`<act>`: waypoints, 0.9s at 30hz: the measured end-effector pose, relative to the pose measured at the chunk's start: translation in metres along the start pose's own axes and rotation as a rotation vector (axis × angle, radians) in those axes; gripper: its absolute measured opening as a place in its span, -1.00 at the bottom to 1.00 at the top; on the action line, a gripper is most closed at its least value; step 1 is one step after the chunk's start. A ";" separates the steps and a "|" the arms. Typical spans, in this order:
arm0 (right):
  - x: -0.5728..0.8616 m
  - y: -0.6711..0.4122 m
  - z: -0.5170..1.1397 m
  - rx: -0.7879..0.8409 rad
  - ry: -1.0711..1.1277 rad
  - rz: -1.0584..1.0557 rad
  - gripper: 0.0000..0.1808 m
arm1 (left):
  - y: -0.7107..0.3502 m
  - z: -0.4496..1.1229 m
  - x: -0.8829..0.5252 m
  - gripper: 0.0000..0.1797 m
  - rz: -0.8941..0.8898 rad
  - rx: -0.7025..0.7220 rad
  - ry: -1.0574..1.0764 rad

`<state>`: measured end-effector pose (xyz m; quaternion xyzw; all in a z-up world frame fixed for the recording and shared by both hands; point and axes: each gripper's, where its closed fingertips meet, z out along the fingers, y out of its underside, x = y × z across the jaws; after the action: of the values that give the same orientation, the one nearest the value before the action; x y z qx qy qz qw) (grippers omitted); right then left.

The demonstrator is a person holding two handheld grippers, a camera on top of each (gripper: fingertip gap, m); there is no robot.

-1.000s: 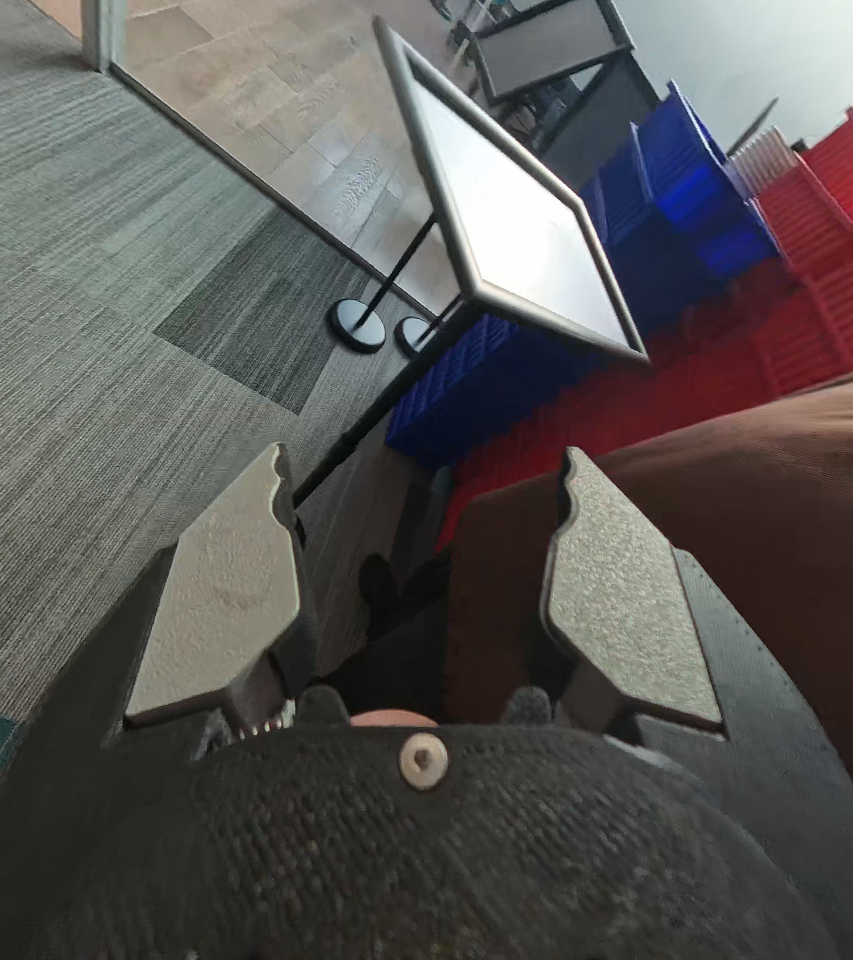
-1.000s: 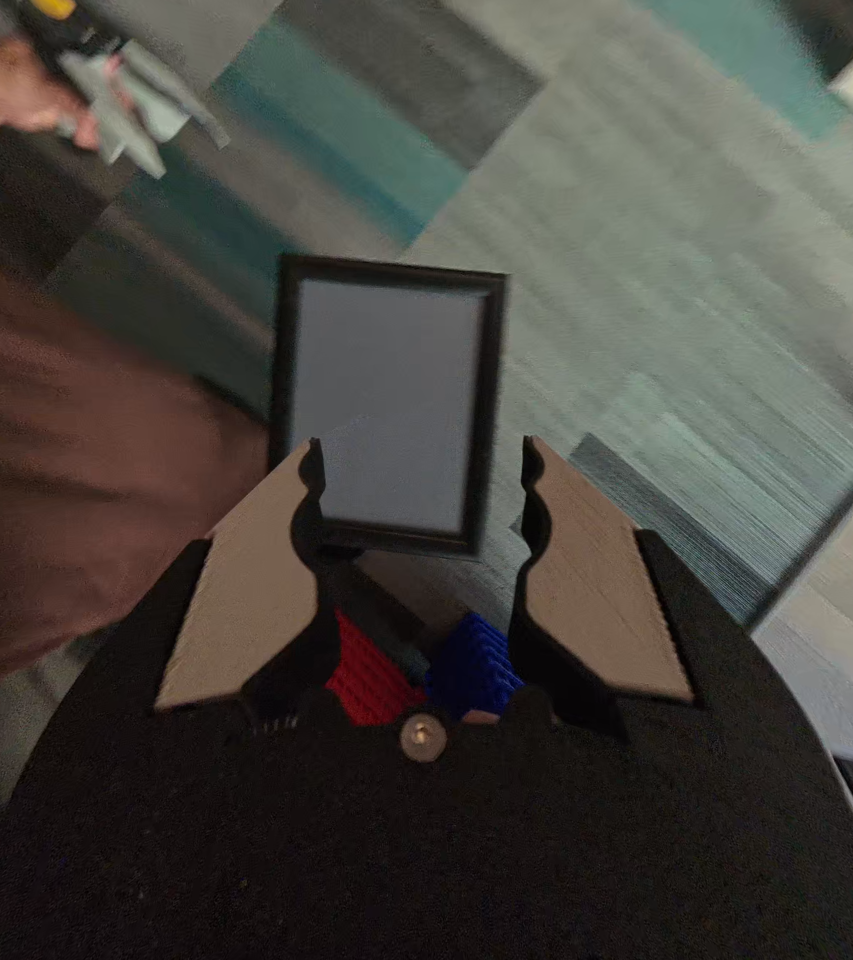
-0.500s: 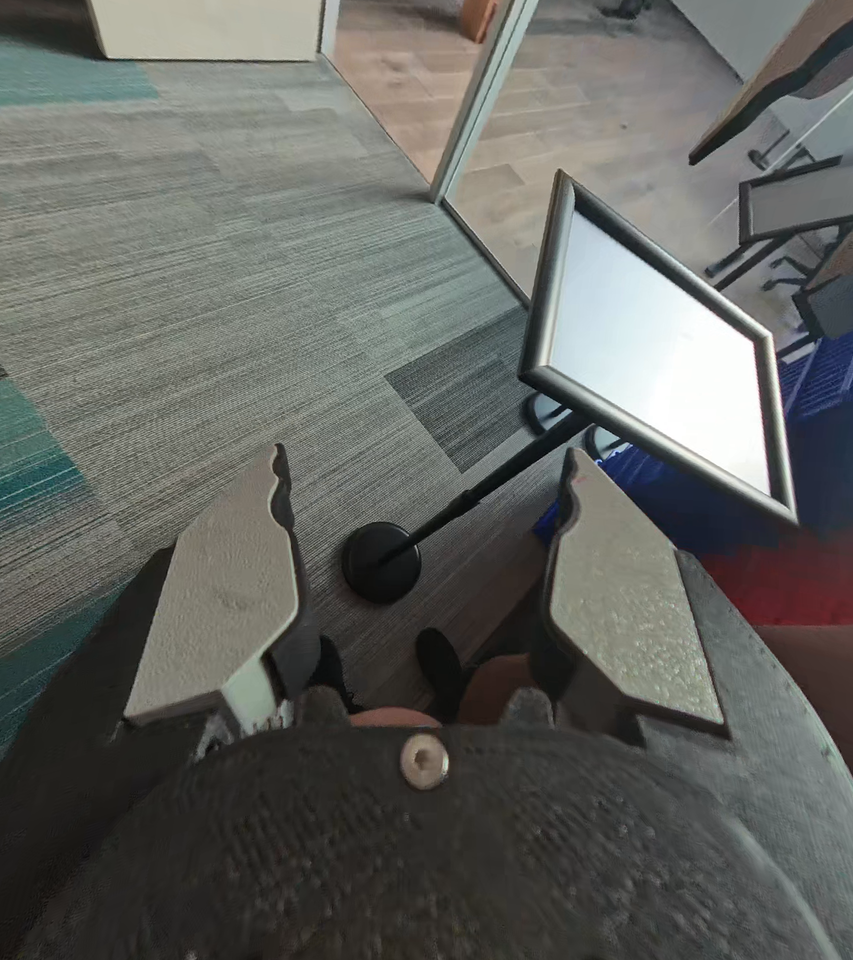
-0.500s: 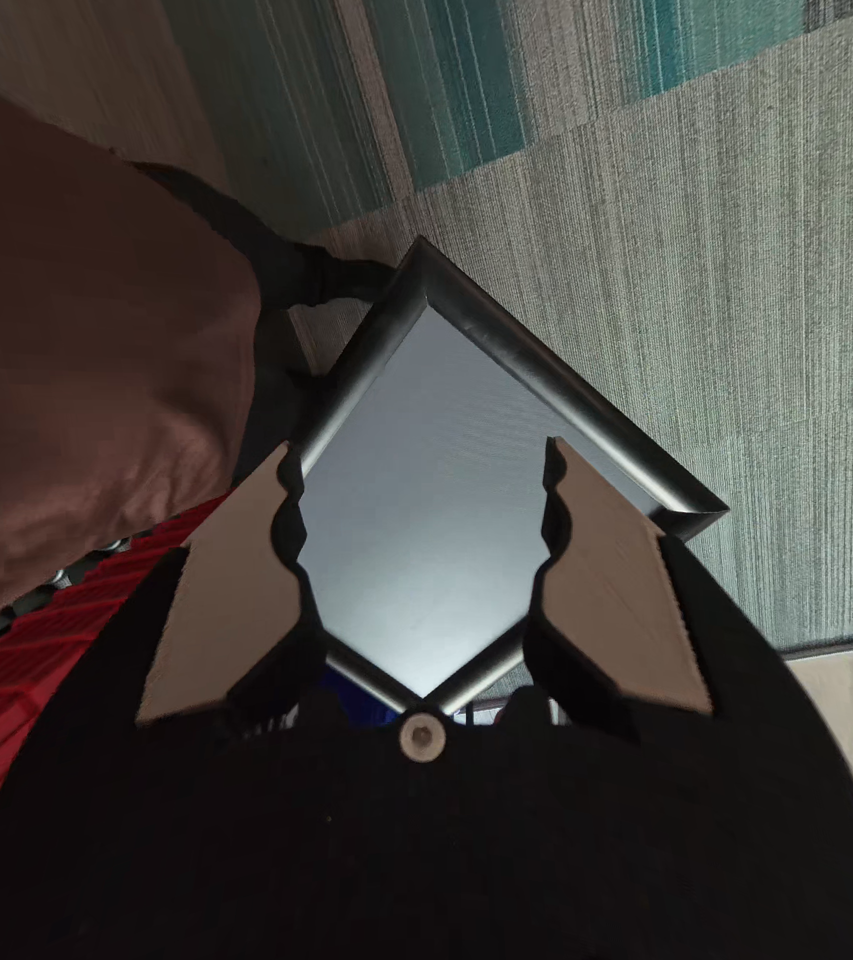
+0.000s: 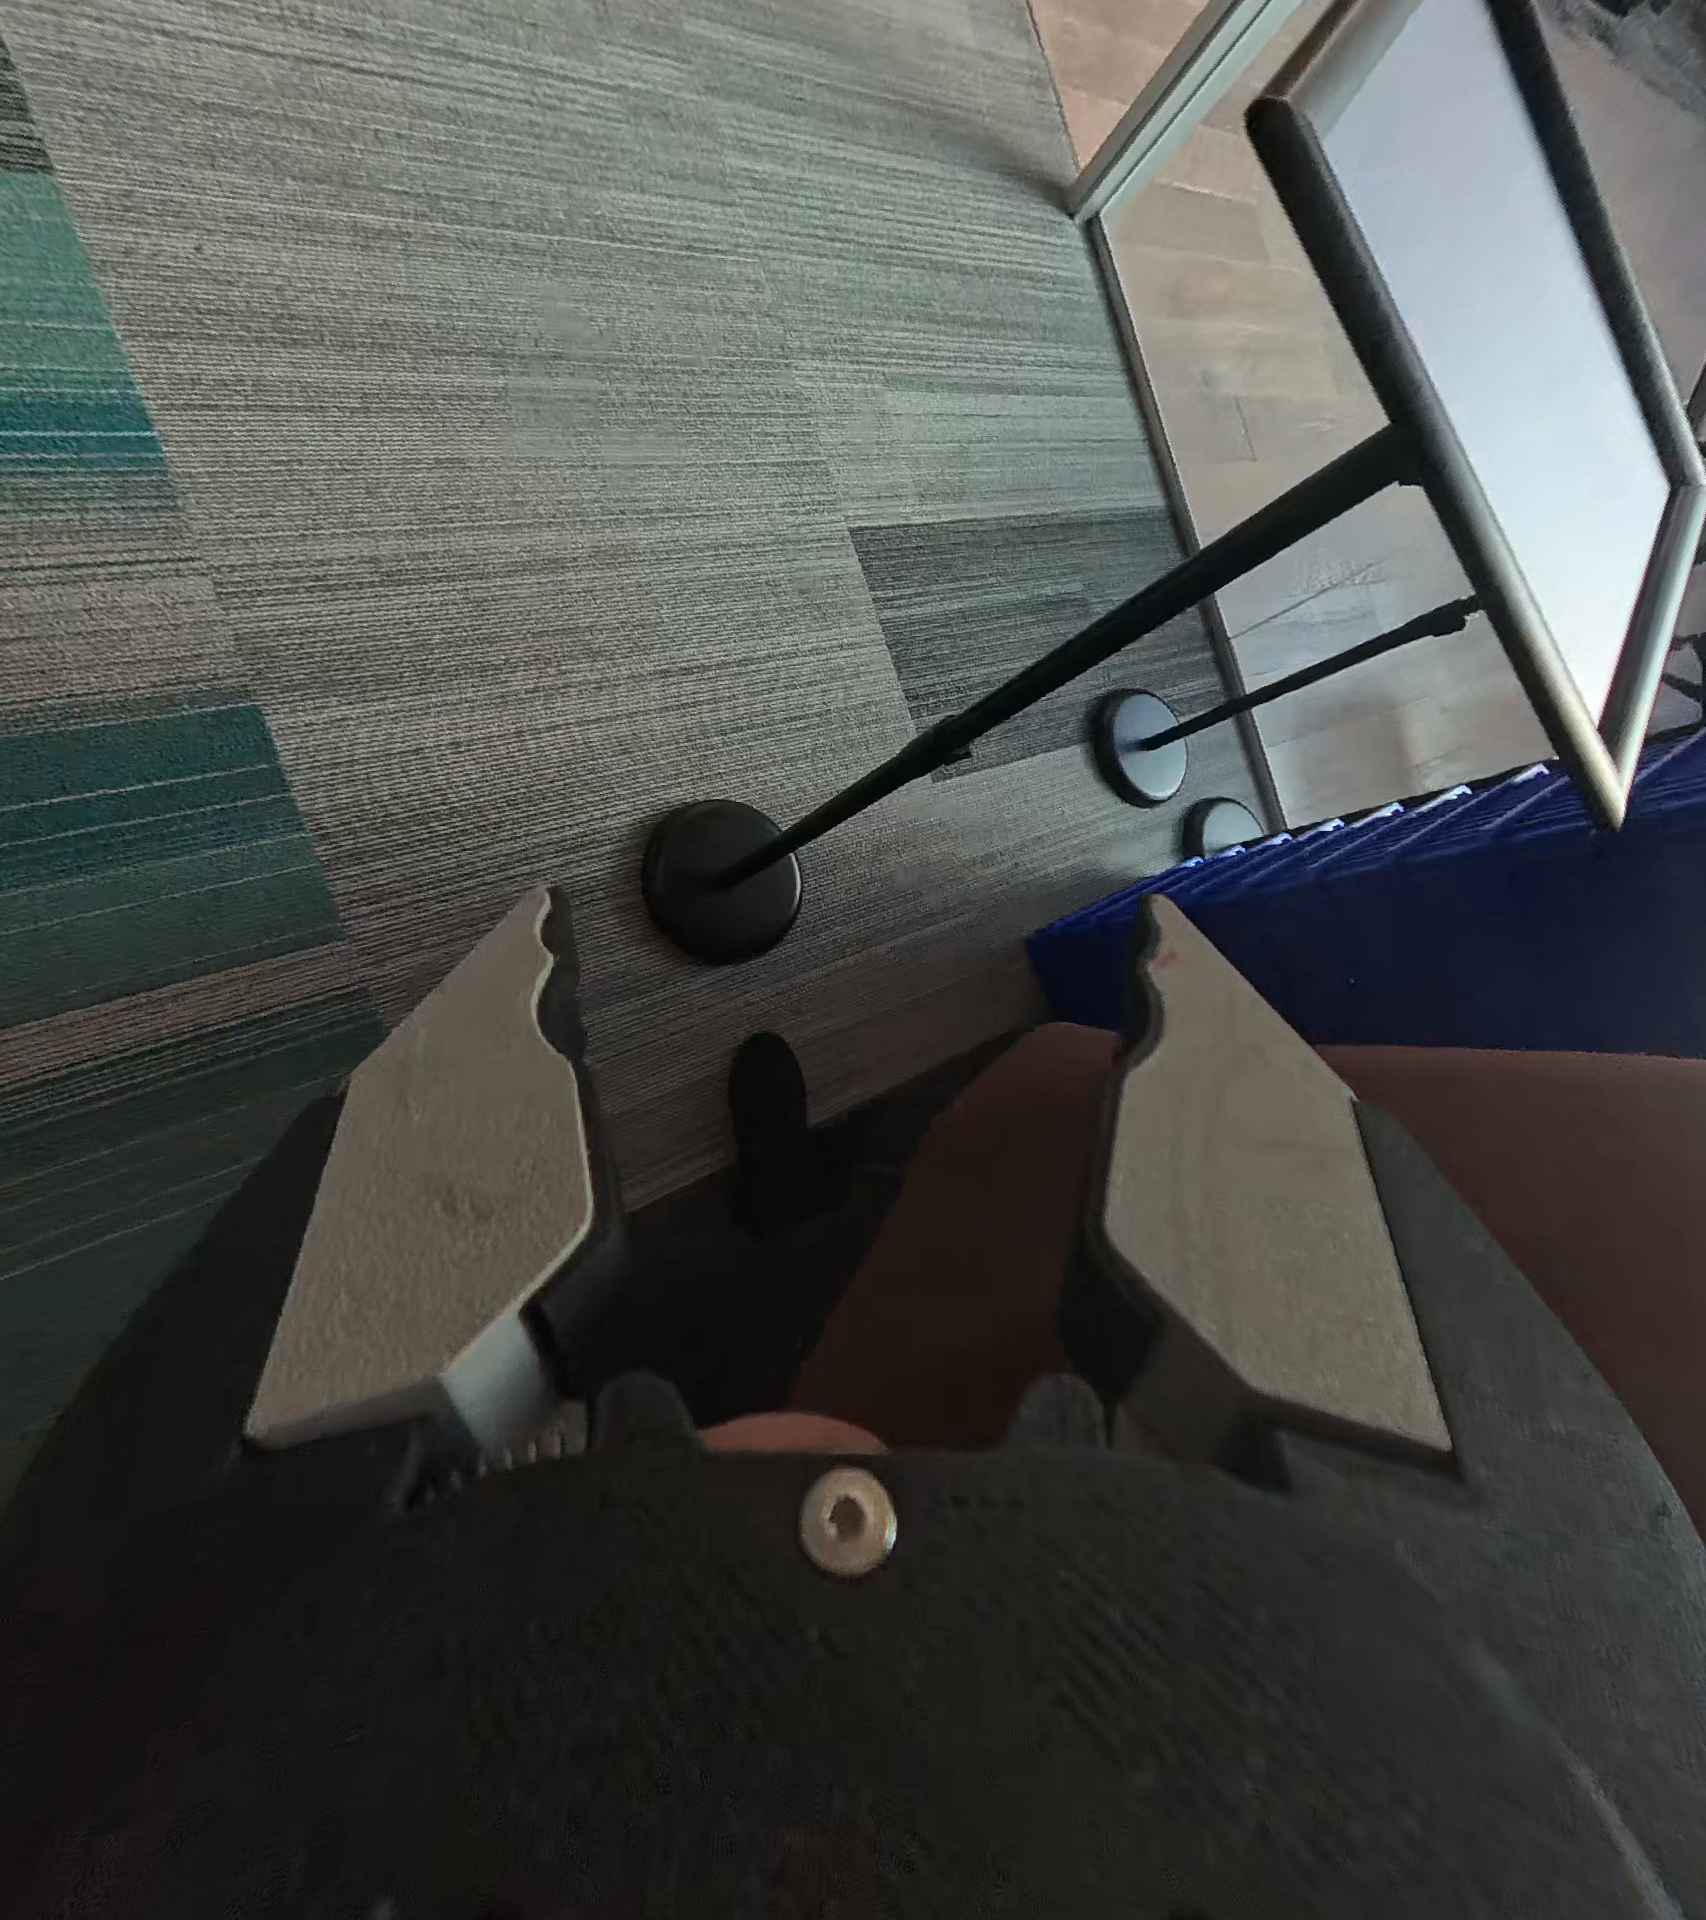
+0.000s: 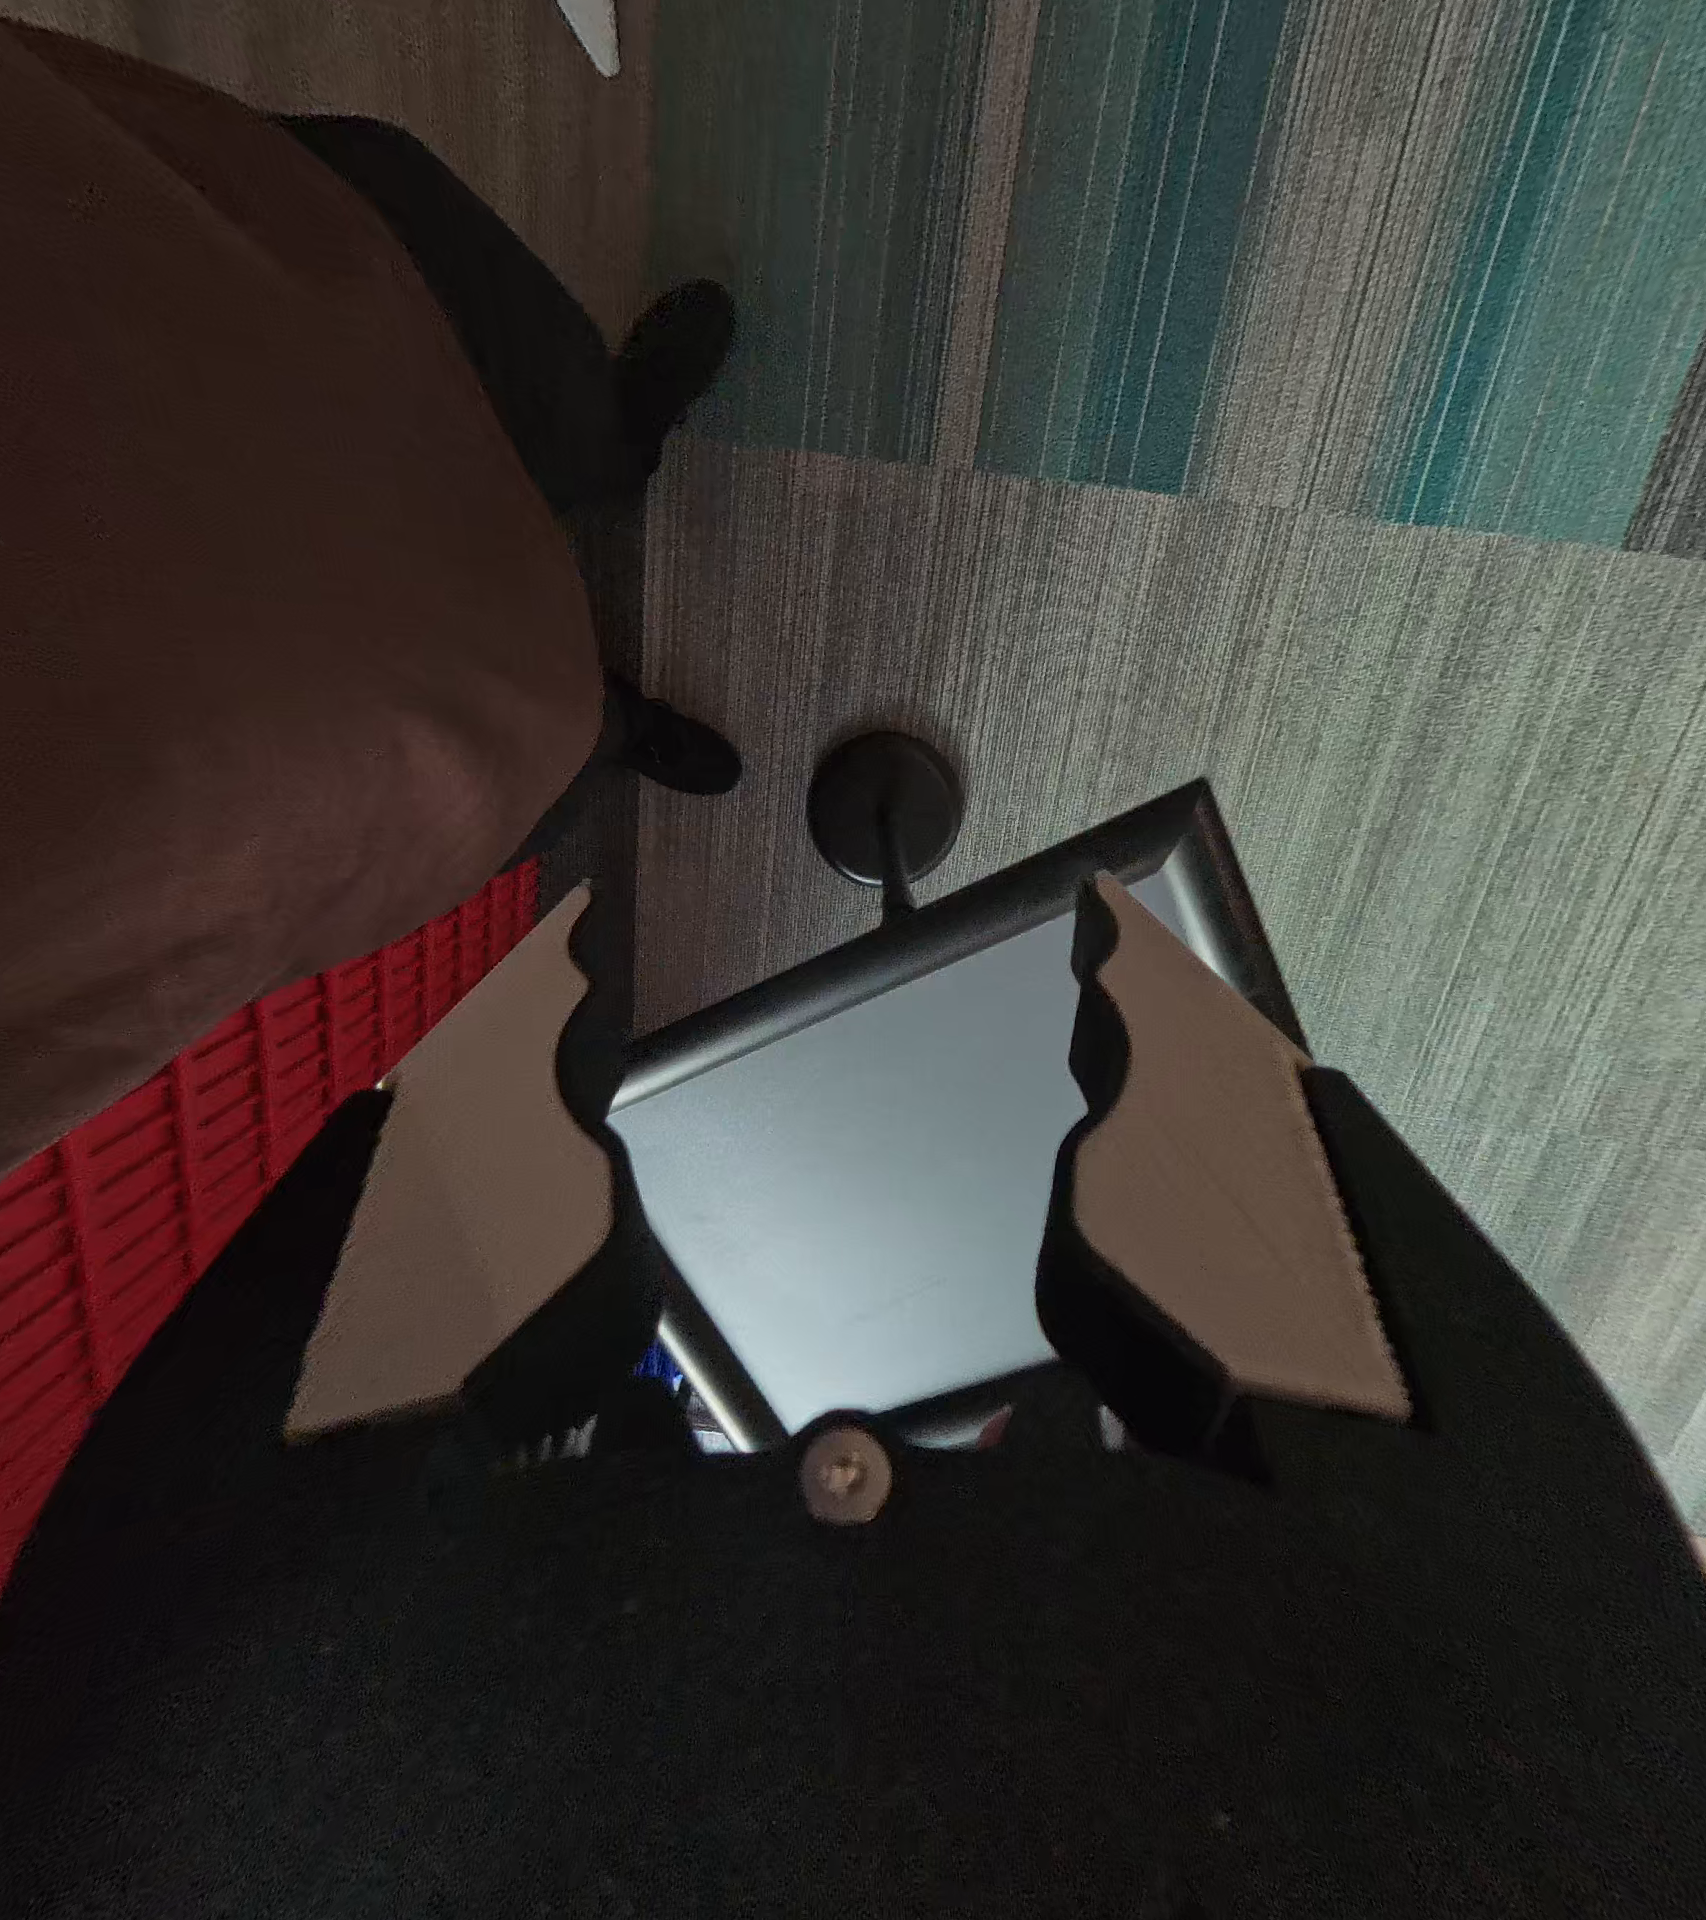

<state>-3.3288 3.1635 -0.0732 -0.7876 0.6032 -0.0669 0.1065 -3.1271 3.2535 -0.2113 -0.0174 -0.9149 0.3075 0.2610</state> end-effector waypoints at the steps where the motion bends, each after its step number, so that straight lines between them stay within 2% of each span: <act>1: 0.003 -0.015 -0.001 -0.002 0.017 -0.009 -0.05 | 0.001 -0.012 -0.010 0.16 -0.005 0.022 -0.014; 5: 0.006 -0.094 0.015 -0.018 0.054 -0.062 -0.04 | 0.017 -0.069 -0.061 0.16 -0.036 0.102 -0.057; 9: -0.016 -0.194 0.060 -0.037 0.002 -0.153 -0.04 | 0.069 -0.132 -0.131 0.15 -0.098 0.125 -0.121; 13: -0.045 -0.311 0.123 0.025 -0.095 -0.193 -0.05 | 0.129 -0.194 -0.205 0.15 -0.203 0.142 -0.218; 16: -0.067 -0.390 0.170 0.110 -0.154 -0.206 -0.05 | 0.158 -0.241 -0.247 0.16 -0.281 0.215 -0.295; 20: -0.089 -0.475 0.233 0.237 -0.183 -0.183 -0.02 | 0.189 -0.305 -0.298 0.18 -0.396 0.335 -0.494; 25: -0.091 -0.552 0.285 0.326 -0.128 -0.148 -0.05 | 0.244 -0.391 -0.339 0.17 -0.594 0.463 -0.866; 27: -0.078 -0.580 0.298 0.341 -0.058 -0.137 0.04 | 0.269 -0.423 -0.341 0.18 -0.682 0.484 -1.022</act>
<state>-2.7368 3.4099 -0.2159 -0.7991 0.5246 -0.1523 0.2509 -2.6609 3.6402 -0.2388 0.4808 -0.7828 0.3742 -0.1267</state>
